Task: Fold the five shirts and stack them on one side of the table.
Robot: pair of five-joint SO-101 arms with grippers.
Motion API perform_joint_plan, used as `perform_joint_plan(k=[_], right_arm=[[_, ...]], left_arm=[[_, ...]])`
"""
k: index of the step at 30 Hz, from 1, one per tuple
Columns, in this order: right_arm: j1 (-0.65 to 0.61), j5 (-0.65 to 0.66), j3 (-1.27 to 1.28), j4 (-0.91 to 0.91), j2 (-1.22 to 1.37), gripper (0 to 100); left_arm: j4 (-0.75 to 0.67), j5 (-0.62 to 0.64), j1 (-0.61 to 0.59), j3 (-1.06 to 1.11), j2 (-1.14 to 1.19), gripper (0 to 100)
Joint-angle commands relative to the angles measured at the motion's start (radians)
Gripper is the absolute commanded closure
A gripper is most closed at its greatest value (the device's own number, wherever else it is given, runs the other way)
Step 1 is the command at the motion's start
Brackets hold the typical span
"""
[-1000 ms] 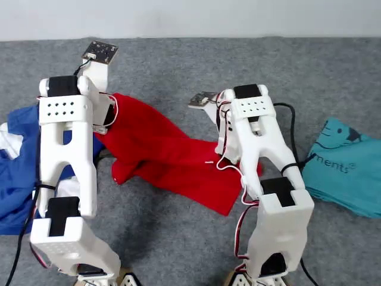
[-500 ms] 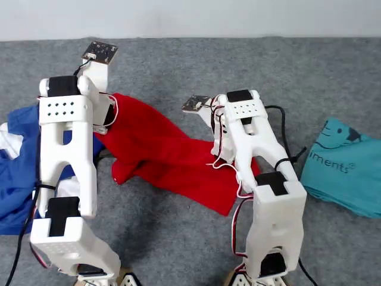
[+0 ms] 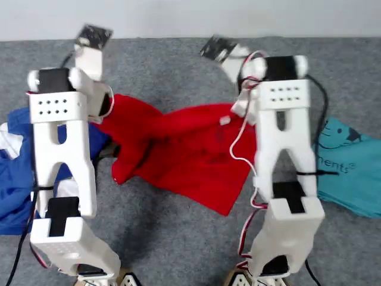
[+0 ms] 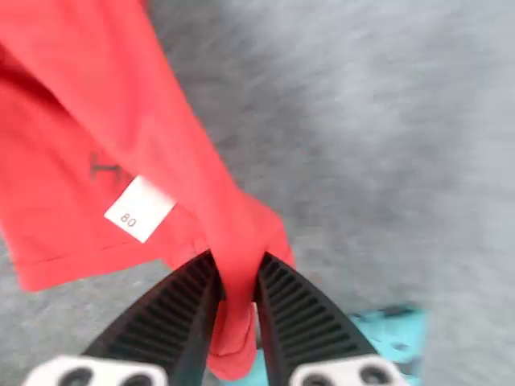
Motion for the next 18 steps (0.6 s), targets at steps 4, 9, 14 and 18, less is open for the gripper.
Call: perform_joint_plan(k=[4, 9, 14, 18], right_arm=[[0.036, 0.081, -0.115, 0.039, -0.193, 98.8], [0.068, 0.114, -0.138, 0.031, -0.269, 98.8], [0.101, 0.115, -0.247, 0.025, -0.335, 98.8], [0.105, 0.141, -0.365, 0.024, -0.357, 98.8]], left_arm=[[0.031, -0.012, 0.008, -0.285, -0.014, 99], [0.031, -0.014, 0.003, -0.429, -0.014, 99], [0.031, -0.014, 0.008, -0.607, -0.014, 99], [0.029, -0.015, 0.006, -0.751, -0.014, 99]])
